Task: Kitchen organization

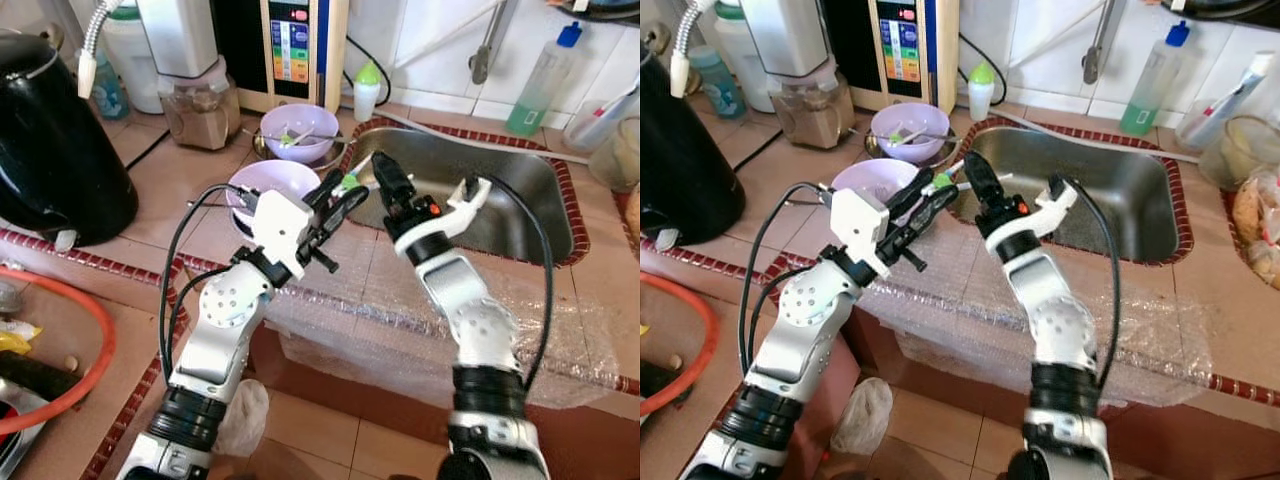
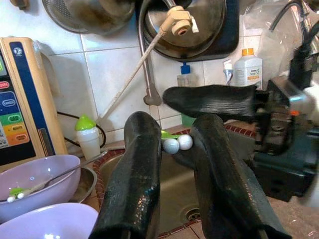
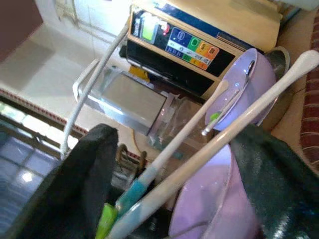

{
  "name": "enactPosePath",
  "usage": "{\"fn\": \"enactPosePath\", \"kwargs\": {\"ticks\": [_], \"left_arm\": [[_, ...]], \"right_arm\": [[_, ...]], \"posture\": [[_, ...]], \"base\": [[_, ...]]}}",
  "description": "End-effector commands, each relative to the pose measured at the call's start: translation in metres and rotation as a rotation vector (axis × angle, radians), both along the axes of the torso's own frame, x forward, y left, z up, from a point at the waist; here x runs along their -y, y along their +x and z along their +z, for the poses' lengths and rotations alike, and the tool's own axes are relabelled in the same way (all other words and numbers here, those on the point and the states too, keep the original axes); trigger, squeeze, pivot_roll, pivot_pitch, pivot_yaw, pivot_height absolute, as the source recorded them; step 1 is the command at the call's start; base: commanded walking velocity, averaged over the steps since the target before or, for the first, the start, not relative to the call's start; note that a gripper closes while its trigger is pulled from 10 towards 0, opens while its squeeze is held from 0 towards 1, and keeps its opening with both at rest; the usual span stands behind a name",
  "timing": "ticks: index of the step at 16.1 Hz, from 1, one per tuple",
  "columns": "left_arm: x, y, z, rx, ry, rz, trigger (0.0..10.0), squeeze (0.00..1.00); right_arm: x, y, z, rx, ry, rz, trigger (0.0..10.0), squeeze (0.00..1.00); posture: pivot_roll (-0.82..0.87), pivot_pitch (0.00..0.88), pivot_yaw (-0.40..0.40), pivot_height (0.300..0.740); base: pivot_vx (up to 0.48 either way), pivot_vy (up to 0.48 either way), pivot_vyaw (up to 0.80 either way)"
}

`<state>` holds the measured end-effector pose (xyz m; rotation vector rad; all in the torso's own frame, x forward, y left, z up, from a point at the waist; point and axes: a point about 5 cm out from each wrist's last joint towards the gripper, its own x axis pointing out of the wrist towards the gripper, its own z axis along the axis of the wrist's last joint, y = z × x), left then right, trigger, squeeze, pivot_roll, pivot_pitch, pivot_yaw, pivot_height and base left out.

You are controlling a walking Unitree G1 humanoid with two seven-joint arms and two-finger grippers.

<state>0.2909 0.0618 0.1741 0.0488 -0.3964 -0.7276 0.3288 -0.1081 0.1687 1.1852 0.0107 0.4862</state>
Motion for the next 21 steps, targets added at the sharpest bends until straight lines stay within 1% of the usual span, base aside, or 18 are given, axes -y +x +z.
{"fn": "enactPosePath", "kwargs": {"ticks": [1, 4, 6, 12, 14, 15, 16, 17, 18, 19, 21], "left_arm": [[0.002, -0.001, -0.001, 0.004, 0.002, -0.004, 0.0, 0.0], [0.004, -0.001, -0.001, 0.005, -0.001, -0.007, 0.0, 0.0], [0.004, -0.002, 0.0, 0.009, -0.002, -0.006, 0.0, 0.0], [0.0, -0.001, -0.002, 0.011, 0.004, 0.018, 0.0, 0.0], [0.0, 0.0, -0.002, 0.011, 0.008, 0.022, 1.1, 0.0], [0.0, 0.001, -0.003, 0.012, 0.011, 0.021, 2.5, 0.0], [0.0, 0.001, -0.003, 0.012, 0.012, 0.02, 2.9, 0.0], [0.0, 0.001, -0.004, 0.011, 0.014, 0.02, 4.6, 0.0], [0.001, 0.001, -0.005, 0.008, 0.016, 0.021, 4.9, 0.0], [0.002, 0.0, -0.006, 0.004, 0.026, 0.019, 10.0, 0.0], [0.003, 0.0, -0.008, -0.006, 0.029, 0.008, 10.0, 0.0]], "right_arm": [[-0.002, 0.004, 0.004, -0.01, 0.027, 0.011, 0.0, 0.0], [-0.005, 0.008, 0.005, -0.014, 0.027, 0.048, 0.0, 0.0], [-0.001, 0.012, 0.007, -0.014, 0.015, 0.06, 0.0, 0.0], [0.006, 0.014, 0.005, -0.029, 0.015, 0.019, 0.0, 0.0], [0.008, 0.015, 0.007, -0.027, 0.027, -0.001, 0.0, 0.0], [0.01, 0.016, 0.009, -0.024, 0.033, -0.012, 0.0, 0.0], [0.011, 0.016, 0.009, -0.023, 0.035, -0.018, 0.0, 0.0], [0.012, 0.017, 0.009, -0.023, 0.038, -0.024, 0.0, 0.0], [0.013, 0.017, 0.01, -0.024, 0.038, -0.027, 0.0, 0.0], [0.013, 0.017, 0.01, -0.024, 0.039, -0.03, 0.0, 0.0], [0.013, 0.018, 0.011, -0.022, 0.038, -0.032, 0.0, 0.0]], "posture": [[-0.08, 0.0, 0.013, 0.74], [-0.08, 0.0, 0.014, 0.74], [-0.08, 0.008, 0.014, 0.74], [-0.08, 0.004, 0.019, 0.74], [-0.08, 0.002, 0.023, 0.74], [-0.08, 0.001, 0.023, 0.74], [-0.08, 0.001, 0.023, 0.74], [-0.08, 0.001, 0.023, 0.74], [-0.08, 0.001, 0.023, 0.74], [-0.08, 0.001, 0.023, 0.74], [-0.08, 0.001, 0.024, 0.74]], "base": [[0.0, 0.0, 0.0], [0.0, 0.0, 0.0], [0.0, 0.0, 0.0], [0.0, 0.0, 0.0], [0.0, 0.0, 0.0], [0.0, 0.0, 0.0], [0.0, 0.0, 0.0], [0.0, 0.0, 0.0], [0.0, 0.0, 0.0], [0.0, 0.0, 0.0], [0.0, 0.0, 0.0]]}}
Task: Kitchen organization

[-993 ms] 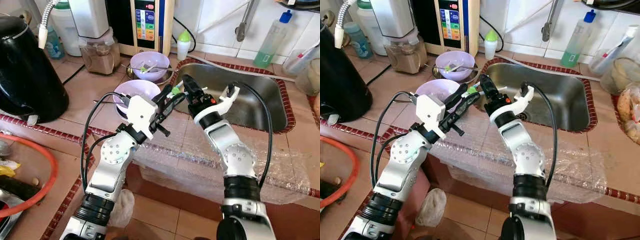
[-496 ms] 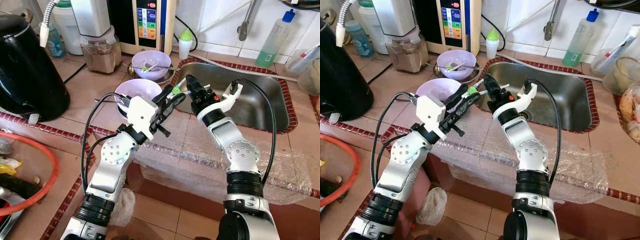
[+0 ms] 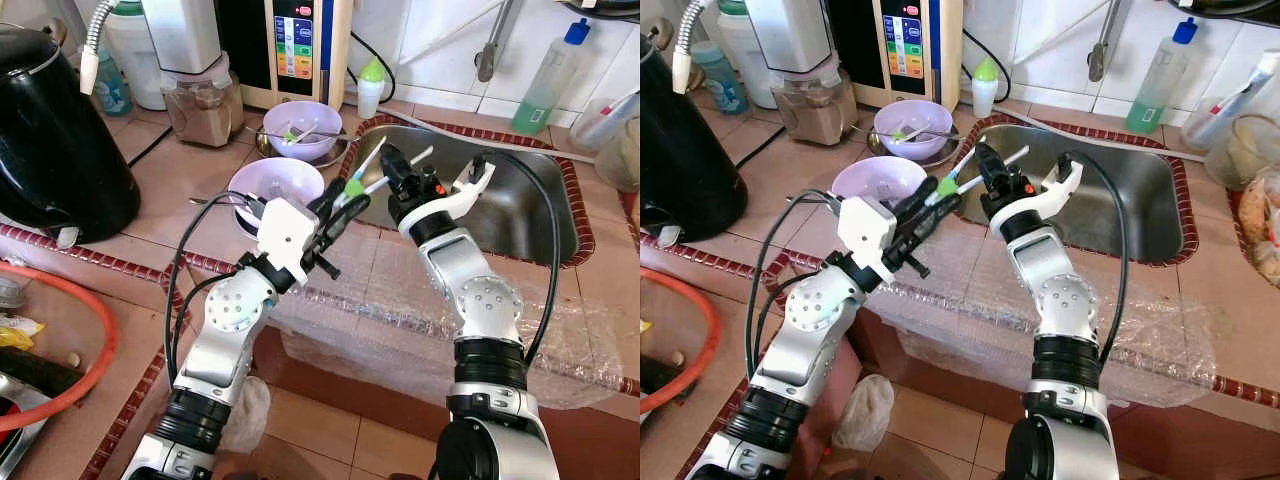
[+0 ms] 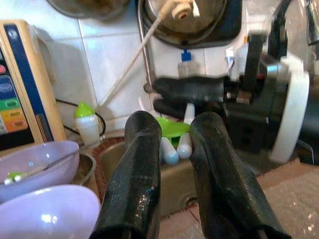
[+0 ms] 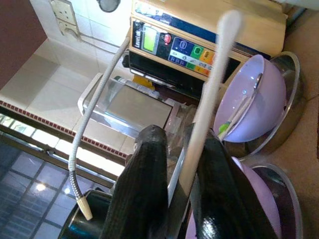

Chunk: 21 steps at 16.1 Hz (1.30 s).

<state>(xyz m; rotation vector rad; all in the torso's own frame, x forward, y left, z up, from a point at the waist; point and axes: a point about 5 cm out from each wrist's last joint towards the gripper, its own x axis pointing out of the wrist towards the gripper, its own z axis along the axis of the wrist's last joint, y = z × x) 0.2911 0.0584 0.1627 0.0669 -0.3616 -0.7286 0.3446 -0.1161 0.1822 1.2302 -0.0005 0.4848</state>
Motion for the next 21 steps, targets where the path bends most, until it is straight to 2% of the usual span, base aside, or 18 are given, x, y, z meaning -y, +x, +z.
{"fn": "enactPosePath", "kwargs": {"ticks": [1, 4, 6, 9, 10, 11, 12, 15, 16, 18, 19, 21], "left_arm": [[0.0, 0.0, 0.003, 0.009, -0.007, 0.005, 10.0, 1.0], [-0.001, 0.001, 0.004, 0.015, -0.013, 0.013, 10.0, 1.0], [-0.003, 0.002, 0.006, 0.014, 0.002, 0.015, 10.0, 1.0], [-0.004, 0.002, 0.009, 0.025, 0.019, 0.028, 10.0, 1.0], [-0.005, 0.0, 0.011, 0.028, 0.028, 0.016, 10.0, 1.0], [-0.005, -0.001, 0.011, 0.031, 0.031, 0.015, 10.0, 1.0], [-0.011, -0.005, 0.013, 0.037, 0.036, 0.025, 10.0, 1.0], [-0.032, -0.014, 0.015, 0.0, -0.014, 0.111, 10.0, 1.0], [-0.038, -0.019, 0.013, -0.004, -0.012, 0.142, 10.0, 1.0], [-0.047, -0.025, 0.007, -0.034, 0.006, 0.18, 10.0, 1.0], [-0.054, -0.03, 0.005, -0.047, 0.018, 0.209, 10.0, 0.0], [-0.055, -0.031, 0.008, -0.044, 0.012, 0.226, 10.0, 0.0]], "right_arm": [[0.005, 0.003, -0.001, -0.018, -0.007, -0.033, 0.0, 0.0], [0.011, 0.005, 0.004, 0.02, -0.09, -0.062, 0.0, 0.0], [0.028, 0.009, 0.009, 0.048, -0.183, -0.11, 0.0, 0.0], [0.039, 0.013, 0.012, 0.062, -0.244, -0.146, 0.0, 0.0], [0.046, 0.016, 0.015, 0.09, -0.389, -0.202, 0.0, 0.0], [0.047, 0.016, 0.016, 0.105, -0.433, -0.212, 0.0, 0.0], [0.053, 0.017, 0.021, 0.178, -0.654, -0.255, 0.0, 0.0], [0.067, 0.012, 0.019, 0.272, -0.96, -0.291, 0.0, 0.0], [0.071, 0.009, 0.016, 0.299, -1.034, -0.298, 0.0, 0.0], [0.074, 0.005, 0.01, 0.301, -1.084, -0.323, 0.0, 0.0], [0.073, -0.003, 0.003, 0.317, -1.117, -0.363, 0.0, 0.0], [0.071, -0.012, -0.005, 0.33, -1.137, -0.405, 0.0, 0.0]], "posture": [[-0.08, 0.001, 0.024, 0.74], [-0.08, 0.002, 0.027, 0.74], [-0.08, 0.002, 0.034, 0.74], [-0.07, 0.002, 0.044, 0.74], [-0.07, 0.003, 0.051, 0.74], [-0.07, 0.003, 0.054, 0.74], [-0.07, 0.008, 0.062, 0.74], [-0.07, 0.019, 0.067, 0.74], [-0.07, 0.022, 0.065, 0.74], [-0.06, 0.022, 0.064, 0.74], [-0.05, 0.017, 0.052, 0.74], [-0.03, 0.008, 0.043, 0.74]], "base": [[0.0, 0.0, 0.0], [0.0, 0.0, 0.0], [0.0, 0.0, 0.0], [0.0, 0.0, 0.0], [0.0, 0.0, 0.0], [0.0, 0.0, 0.0], [0.0, 0.0, 0.0], [0.0, 0.0, 0.0], [0.0, 0.0, 0.0], [0.0, 0.0, 0.0], [0.0, 0.0, 0.0], [0.0, 0.0, 0.0]]}}
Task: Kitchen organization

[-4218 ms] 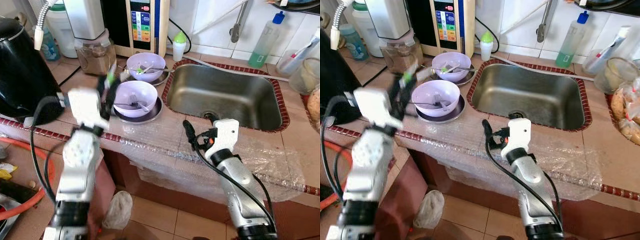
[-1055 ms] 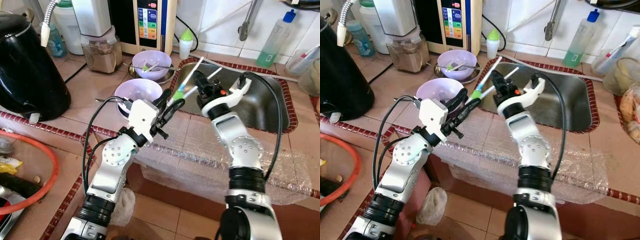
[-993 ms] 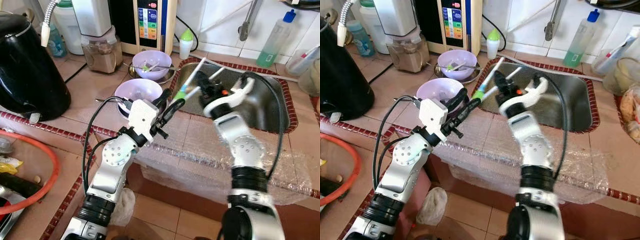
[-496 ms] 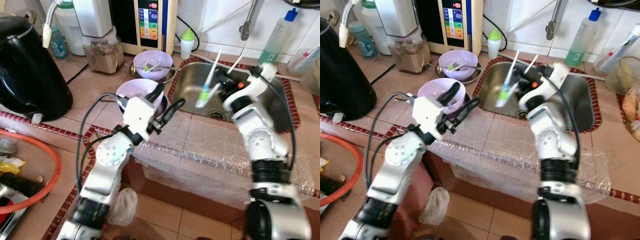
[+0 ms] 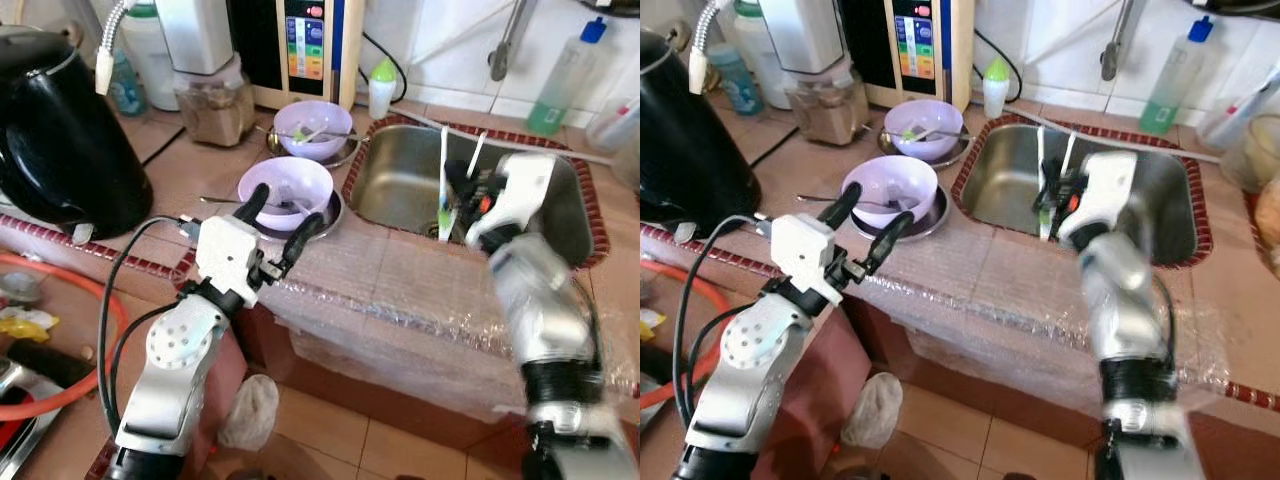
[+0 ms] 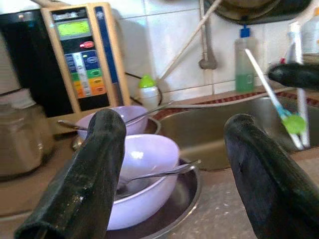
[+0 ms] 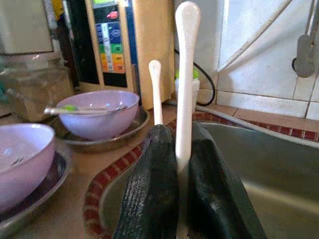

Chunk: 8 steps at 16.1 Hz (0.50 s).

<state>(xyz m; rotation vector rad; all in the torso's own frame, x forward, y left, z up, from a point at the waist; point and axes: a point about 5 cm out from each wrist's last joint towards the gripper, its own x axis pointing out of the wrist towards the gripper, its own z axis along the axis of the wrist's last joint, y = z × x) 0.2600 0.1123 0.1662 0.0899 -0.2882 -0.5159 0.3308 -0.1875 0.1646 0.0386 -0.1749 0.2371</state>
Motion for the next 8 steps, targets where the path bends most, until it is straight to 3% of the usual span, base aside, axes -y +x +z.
{"fn": "enactPosePath", "kwargs": {"ticks": [1, 8], "left_arm": [[0.0, -0.001, 0.009, 0.025, -0.011, 0.008, 10.0, 0.0], [0.01, -0.002, 0.021, 0.058, -0.037, -0.024, 10.0, 0.0]], "right_arm": [[-0.004, -0.006, 0.008, 0.097, -0.07, -0.025, 0.0, 0.0], [0.003, -0.015, 0.005, 0.135, -0.043, -0.159, 0.0, 0.0]], "posture": [[-0.03, 0.001, 0.039, 0.74], [-0.04, 0.0, 0.04, 0.74]], "base": [[0.0, 0.0, 0.0], [0.036, 0.0, 0.0]]}}
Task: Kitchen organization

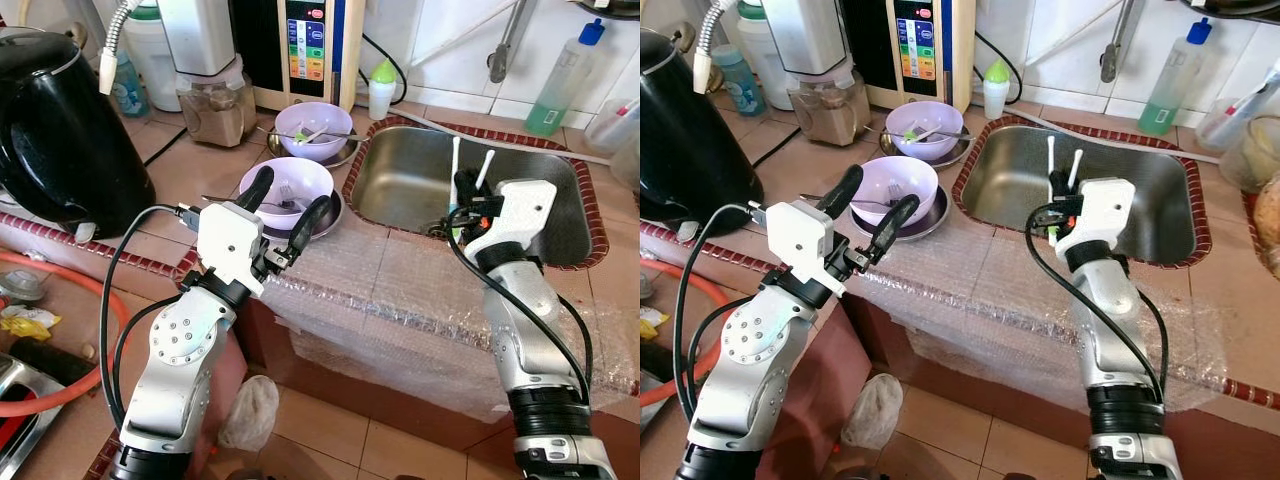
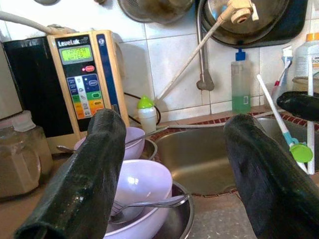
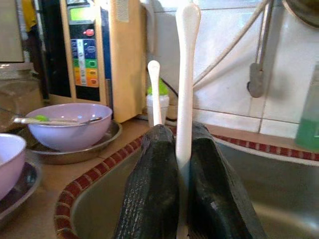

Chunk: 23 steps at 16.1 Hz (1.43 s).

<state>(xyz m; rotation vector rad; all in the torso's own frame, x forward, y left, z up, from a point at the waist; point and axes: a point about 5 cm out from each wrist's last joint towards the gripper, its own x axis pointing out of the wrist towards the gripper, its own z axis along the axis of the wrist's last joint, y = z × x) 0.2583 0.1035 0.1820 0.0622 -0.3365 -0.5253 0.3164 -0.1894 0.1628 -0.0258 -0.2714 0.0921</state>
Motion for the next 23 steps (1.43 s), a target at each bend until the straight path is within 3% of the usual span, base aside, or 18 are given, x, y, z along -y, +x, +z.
{"fn": "enactPosePath", "kwargs": {"ticks": [1, 11, 23], "left_arm": [[0.002, 0.0, 0.006, 0.02, -0.001, -0.012, 10.0, 0.0], [0.006, 0.001, 0.009, 0.021, -0.004, -0.019, 10.0, 0.0], [0.003, -0.003, 0.006, 0.004, -0.014, 0.02, 10.0, 0.0]], "right_arm": [[0.002, 0.0, 0.009, 0.042, -0.004, -0.017, 0.0, 0.0], [-0.006, 0.002, 0.01, 0.059, 0.003, -0.017, 0.0, 0.0], [-0.008, 0.004, 0.004, 0.041, -0.008, -0.006, 0.0, 0.0]], "posture": [[-0.04, 0.0, 0.041, 0.74], [-0.04, 0.0, 0.039, 0.74], [-0.03, 0.0, 0.024, 0.74]], "base": [[0.285, 0.0, 0.0], [0.369, 0.0, 0.0], [0.0, -0.029, 0.0]]}}
